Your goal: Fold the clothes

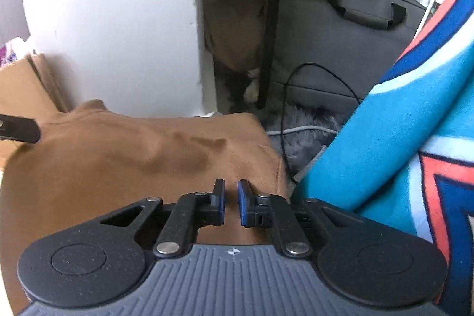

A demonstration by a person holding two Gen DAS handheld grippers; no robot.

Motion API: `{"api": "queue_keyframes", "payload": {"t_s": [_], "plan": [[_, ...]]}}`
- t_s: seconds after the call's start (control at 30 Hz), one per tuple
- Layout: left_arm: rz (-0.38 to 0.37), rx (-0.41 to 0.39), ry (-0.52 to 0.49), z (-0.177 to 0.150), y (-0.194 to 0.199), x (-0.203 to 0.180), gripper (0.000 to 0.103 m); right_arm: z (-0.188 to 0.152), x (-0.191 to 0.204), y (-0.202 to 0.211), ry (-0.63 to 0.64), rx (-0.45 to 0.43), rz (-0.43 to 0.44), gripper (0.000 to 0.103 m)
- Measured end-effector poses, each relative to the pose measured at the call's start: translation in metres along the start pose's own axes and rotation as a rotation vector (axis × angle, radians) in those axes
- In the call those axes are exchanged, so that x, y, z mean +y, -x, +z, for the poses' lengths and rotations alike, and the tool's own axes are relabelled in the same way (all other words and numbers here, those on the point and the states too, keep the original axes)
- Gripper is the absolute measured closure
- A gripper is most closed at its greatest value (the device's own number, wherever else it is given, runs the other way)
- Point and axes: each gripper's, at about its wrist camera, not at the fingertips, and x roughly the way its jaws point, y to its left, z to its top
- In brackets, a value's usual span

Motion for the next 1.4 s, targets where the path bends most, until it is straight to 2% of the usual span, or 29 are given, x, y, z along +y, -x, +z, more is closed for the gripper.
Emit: {"api": "queue_keyframes", "payload": {"t_s": [0.13,0.3,0.4,0.47,0.6,0.8,0.97,1.1,1.2,1.27,1.33,1.4], "plan": [[0.034,0.005,0.016,-0.002,-0.005,0.009,0.083,0.004,-0.002,-0.011,0.007,-0.001,-0.023,0.090],[0.077,0.000,0.011,0.000,-0.008,0.010,0.083,0.013,-0.006,-0.028,0.011,0.002,-0.055,0.092],[0.093,-0.009,0.014,0.002,-0.008,0.006,0.083,0.018,-0.003,-0.029,0.021,-0.015,-0.057,0.091],[0.097,-0.017,0.011,0.003,-0.002,0.003,0.083,0.019,-0.003,-0.015,-0.001,-0.059,-0.049,0.090],[0.097,-0.043,0.017,0.000,0.013,-0.006,0.083,0.009,-0.002,0.024,0.019,-0.122,-0.042,0.089],[0.066,-0.070,0.021,-0.016,0.038,-0.021,0.083,-0.036,-0.004,0.065,0.063,-0.112,-0.052,0.089],[0.029,-0.032,-0.011,-0.040,0.039,-0.039,0.083,-0.067,-0.007,0.070,0.009,-0.062,-0.036,0.089],[-0.065,0.038,-0.025,-0.053,0.029,-0.043,0.083,-0.076,-0.012,0.059,-0.013,-0.039,-0.069,0.090],[-0.019,0.068,-0.059,-0.055,0.019,-0.041,0.087,-0.084,-0.019,0.055,-0.046,-0.025,-0.101,0.091],[0.010,0.077,-0.066,-0.055,0.016,-0.037,0.092,-0.088,-0.018,0.053,-0.023,-0.022,-0.149,0.090],[0.028,0.083,-0.063,-0.055,0.014,-0.031,0.094,-0.092,-0.020,0.056,-0.016,-0.031,-0.198,0.089],[0.034,0.081,-0.051,-0.056,0.015,-0.028,0.096,-0.097,-0.024,0.063,-0.043,-0.037,-0.211,0.089]]}}
